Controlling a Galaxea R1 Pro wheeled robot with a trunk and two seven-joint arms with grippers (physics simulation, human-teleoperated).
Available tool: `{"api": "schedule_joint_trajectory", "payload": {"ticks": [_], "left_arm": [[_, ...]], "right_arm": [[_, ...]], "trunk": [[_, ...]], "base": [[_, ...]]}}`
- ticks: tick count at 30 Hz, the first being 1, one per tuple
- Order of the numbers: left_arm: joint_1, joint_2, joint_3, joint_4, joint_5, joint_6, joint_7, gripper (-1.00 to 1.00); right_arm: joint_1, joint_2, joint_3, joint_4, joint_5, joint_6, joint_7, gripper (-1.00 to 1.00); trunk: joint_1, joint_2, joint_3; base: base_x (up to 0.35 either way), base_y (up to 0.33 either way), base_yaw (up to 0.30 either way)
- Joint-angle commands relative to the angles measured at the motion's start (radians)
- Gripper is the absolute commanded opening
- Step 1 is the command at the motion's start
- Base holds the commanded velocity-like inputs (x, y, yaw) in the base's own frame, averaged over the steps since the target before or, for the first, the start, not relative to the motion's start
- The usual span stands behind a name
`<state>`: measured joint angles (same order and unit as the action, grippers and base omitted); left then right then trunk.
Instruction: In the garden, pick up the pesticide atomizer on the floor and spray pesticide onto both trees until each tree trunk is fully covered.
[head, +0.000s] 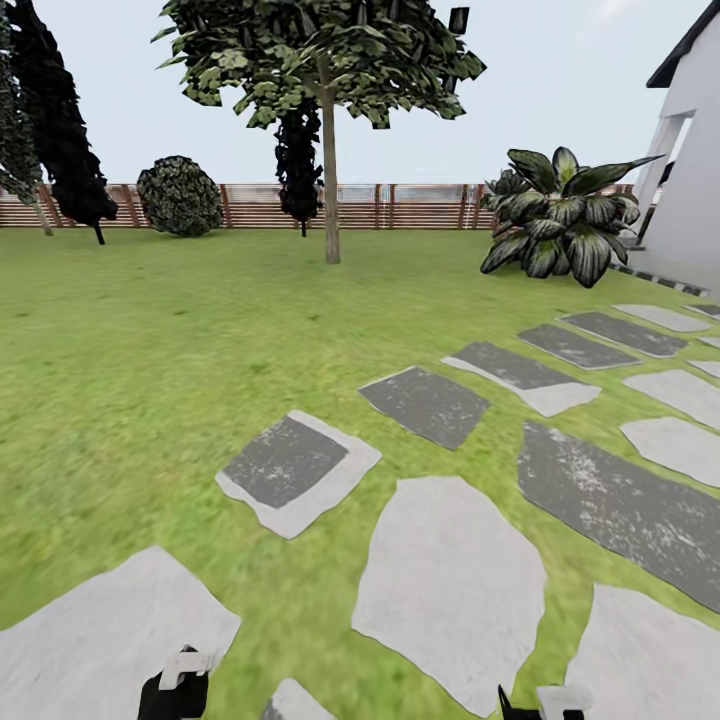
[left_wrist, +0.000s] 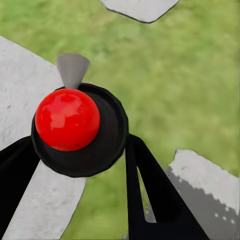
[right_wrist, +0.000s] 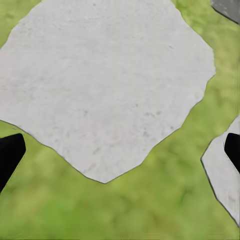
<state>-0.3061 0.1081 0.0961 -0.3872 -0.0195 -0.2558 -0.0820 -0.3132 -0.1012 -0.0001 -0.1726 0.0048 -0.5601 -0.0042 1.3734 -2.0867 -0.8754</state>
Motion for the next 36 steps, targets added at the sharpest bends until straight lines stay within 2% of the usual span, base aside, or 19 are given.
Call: {"api": "schedule_joint_trajectory", "payload": {"ticks": [1, 36], "left_arm": [[-0.001, -0.001, 0.008, 0.001, -0.002, -0.003, -0.009, -1.00], [-0.001, 0.001, 0.008, 0.001, -0.002, -0.002, -0.009, -1.00]], "right_arm": [[0.000, 0.000, 0.000, 0.001, 0.001, -0.003, 0.000, 1.00], [0.000, 0.000, 0.000, 0.001, 0.001, -0.003, 0.000, 1.00]], "trunk": [[0.000, 0.000, -0.001], [0.000, 0.000, -0.001]], "base": [[0.338, 0.000, 0.000], [0.338, 0.000, 0.000]]}}
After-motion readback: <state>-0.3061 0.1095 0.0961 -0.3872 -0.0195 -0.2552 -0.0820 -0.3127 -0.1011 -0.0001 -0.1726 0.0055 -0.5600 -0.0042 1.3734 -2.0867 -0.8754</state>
